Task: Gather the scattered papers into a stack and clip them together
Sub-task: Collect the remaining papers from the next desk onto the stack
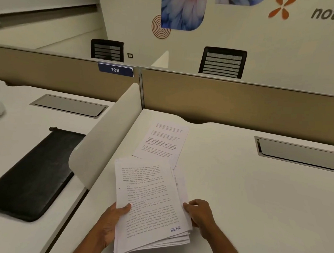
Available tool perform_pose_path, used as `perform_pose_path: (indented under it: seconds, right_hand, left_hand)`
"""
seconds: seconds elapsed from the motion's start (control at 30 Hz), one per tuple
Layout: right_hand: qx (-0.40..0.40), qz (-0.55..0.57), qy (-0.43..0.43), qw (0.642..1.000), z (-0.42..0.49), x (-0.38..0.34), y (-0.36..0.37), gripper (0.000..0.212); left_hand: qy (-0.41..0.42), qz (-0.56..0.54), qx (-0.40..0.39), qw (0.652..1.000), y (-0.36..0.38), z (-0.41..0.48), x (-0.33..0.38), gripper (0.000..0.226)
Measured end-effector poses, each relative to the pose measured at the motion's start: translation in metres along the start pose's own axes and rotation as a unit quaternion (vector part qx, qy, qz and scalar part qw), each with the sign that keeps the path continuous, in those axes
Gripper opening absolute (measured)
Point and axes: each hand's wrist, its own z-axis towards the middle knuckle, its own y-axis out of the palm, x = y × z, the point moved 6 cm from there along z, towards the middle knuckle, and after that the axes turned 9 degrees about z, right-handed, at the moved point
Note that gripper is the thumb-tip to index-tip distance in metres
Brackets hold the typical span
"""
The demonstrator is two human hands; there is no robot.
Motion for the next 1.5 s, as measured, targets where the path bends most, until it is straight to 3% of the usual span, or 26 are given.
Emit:
perform_pose_path:
  seconds: [0.1,0.2,0.5,0.6,0.8,1.0,1.5]
  right_hand:
    - [-0.044,-0.001,0.0,0.999,0.003,0.006,0.005,0.014]
    - [-0.033,0.009,-0.011,0.999,0.0,0.014,-0.013,0.013]
    - [0.171,0.092,-0.097,0.976,-0.052,0.011,-0.191,0.009]
    - [0.179,0.142,-0.106,0.968,-0.068,0.0,-0.218,0.012]
    - [0.081,0.126,-0.12,0.981,-0.078,-0.019,-0.157,0.017]
    - [-0.027,0.046,-0.105,0.993,-0.049,0.011,-0.077,0.02]
    - [-0.106,-0.053,-0.079,0.99,-0.036,0.013,-0.01,0.018]
  left_hand:
    - [-0.002,-0.002,-0.007,1.0,0.0,-0.001,-0.001,0.033]
    - [-0.002,-0.004,-0.007,1.0,-0.004,0.0,-0.006,0.034]
    - [-0.032,0.002,-0.039,0.999,-0.008,-0.007,-0.02,0.045]
    - [-0.019,0.02,-0.044,0.999,0.003,-0.011,-0.016,0.041]
    - [-0.014,0.051,-0.044,0.998,0.017,-0.019,-0.01,0.04]
    - [-0.01,0.066,-0.021,0.998,0.019,-0.023,-0.008,0.042]
    - [0.029,0.112,-0.006,0.993,0.02,-0.017,-0.011,0.052]
